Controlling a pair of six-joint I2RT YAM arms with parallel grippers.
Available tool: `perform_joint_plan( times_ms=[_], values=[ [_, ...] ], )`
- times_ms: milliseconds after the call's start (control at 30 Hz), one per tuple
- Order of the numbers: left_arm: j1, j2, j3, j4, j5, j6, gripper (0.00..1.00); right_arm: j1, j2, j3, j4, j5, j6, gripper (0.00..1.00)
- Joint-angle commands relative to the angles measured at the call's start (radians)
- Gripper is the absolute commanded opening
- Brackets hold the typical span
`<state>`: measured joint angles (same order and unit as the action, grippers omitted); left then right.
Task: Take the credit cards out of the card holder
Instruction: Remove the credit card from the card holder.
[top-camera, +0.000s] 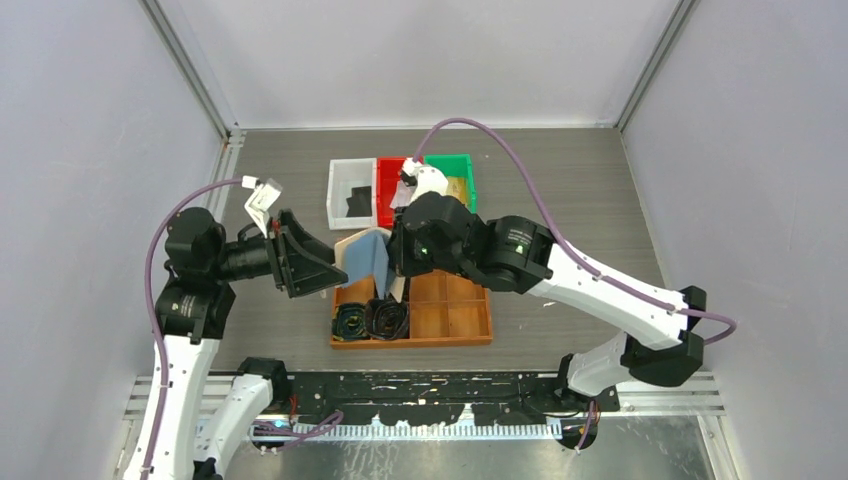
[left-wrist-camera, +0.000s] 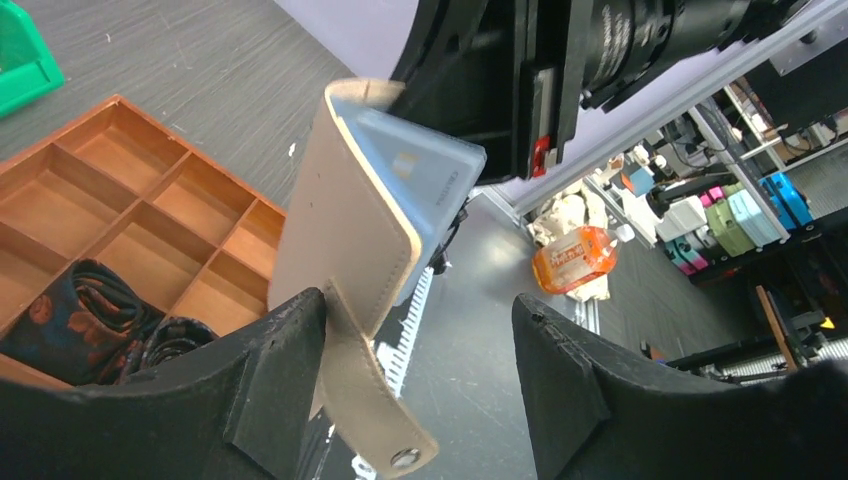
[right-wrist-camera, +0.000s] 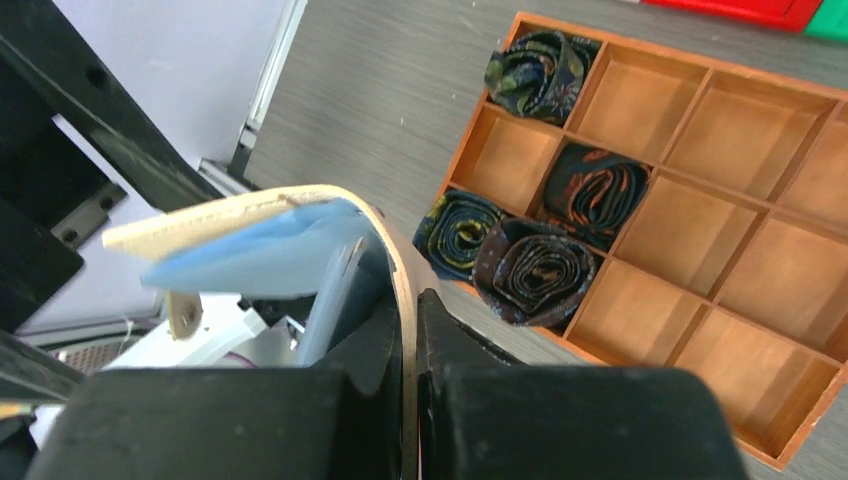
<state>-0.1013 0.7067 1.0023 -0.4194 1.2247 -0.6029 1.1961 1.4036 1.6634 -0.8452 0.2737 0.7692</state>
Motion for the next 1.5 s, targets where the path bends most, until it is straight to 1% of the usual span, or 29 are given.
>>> perform_joint_plan(
  times_ms=[0, 100, 200, 267, 333, 433, 500, 633, 733, 800, 900, 967, 1033, 1100, 1167, 1267, 1333, 1400, 1467],
  values=[
    [0.004, -0.042, -0.04, 0.072, 0.005, 0.039, 0.68, 0.029, 0.089, 0.185, -0.062, 0.147, 0.008, 0.01],
    [0.004, -0.051, -0.047, -0.002, -0.014, 0.129, 0.69, 0.065, 0.186, 0.299, -0.129, 0.233, -0.013, 0.01],
    [0.004, -0.059, -0.056, -0.012, -0.014, 0.152, 0.69, 0.081, 0.229, 0.352, -0.148, 0.248, -0.025, 0.01],
    [0.004, -0.065, -0.051, -0.038, -0.019, 0.18, 0.69, 0.087, 0.227, 0.348, -0.14, 0.251, -0.03, 0.01],
    [0.004, -0.065, -0.029, -0.103, -0.029, 0.249, 0.68, 0.088, 0.215, 0.335, -0.137, 0.254, -0.03, 0.01],
    [0.004, -0.067, -0.001, -0.192, -0.137, 0.359, 0.63, 0.089, 0.188, 0.309, -0.117, 0.247, -0.03, 0.01],
    [0.004, -0.067, 0.001, -0.209, -0.193, 0.387, 0.64, 0.09, 0.177, 0.297, -0.111, 0.242, -0.03, 0.01],
    [0.004, -0.068, -0.011, -0.169, -0.211, 0.362, 0.63, 0.098, 0.166, 0.279, -0.093, 0.216, -0.037, 0.01],
    [0.004, -0.065, -0.007, -0.146, -0.107, 0.321, 0.64, 0.1, 0.164, 0.275, -0.103, 0.217, -0.036, 0.01],
    [0.005, -0.071, -0.013, -0.131, -0.064, 0.304, 0.65, 0.1, 0.152, 0.261, -0.099, 0.217, -0.036, 0.01],
    [0.004, -0.074, -0.009, -0.17, -0.016, 0.354, 0.62, 0.099, 0.129, 0.234, -0.075, 0.204, -0.04, 0.01],
    [0.004, -0.072, -0.002, -0.19, -0.021, 0.378, 0.55, 0.1, 0.105, 0.205, -0.041, 0.179, -0.047, 0.01],
    [0.004, -0.064, 0.019, -0.238, -0.037, 0.434, 0.48, 0.1, 0.065, 0.153, 0.033, 0.133, -0.067, 0.01],
    [0.004, -0.049, 0.054, -0.293, -0.036, 0.504, 0.47, 0.099, 0.007, 0.065, 0.127, 0.091, -0.094, 0.01],
    [0.005, -0.036, 0.083, -0.334, -0.034, 0.538, 0.47, 0.095, -0.059, -0.018, 0.198, 0.051, -0.103, 0.01],
    [0.005, -0.034, 0.082, -0.289, -0.099, 0.499, 0.42, 0.092, -0.096, -0.055, 0.23, 0.01, -0.104, 0.01],
    [0.004, -0.039, 0.071, -0.243, -0.136, 0.462, 0.42, 0.092, -0.102, -0.063, 0.242, -0.025, -0.102, 0.01],
    [0.004, -0.046, 0.056, -0.201, -0.145, 0.427, 0.42, 0.092, -0.101, -0.065, 0.248, -0.058, -0.1, 0.01],
    [0.005, -0.049, 0.054, -0.193, -0.133, 0.422, 0.42, 0.093, -0.111, -0.083, 0.279, -0.081, -0.1, 0.01]
  ],
)
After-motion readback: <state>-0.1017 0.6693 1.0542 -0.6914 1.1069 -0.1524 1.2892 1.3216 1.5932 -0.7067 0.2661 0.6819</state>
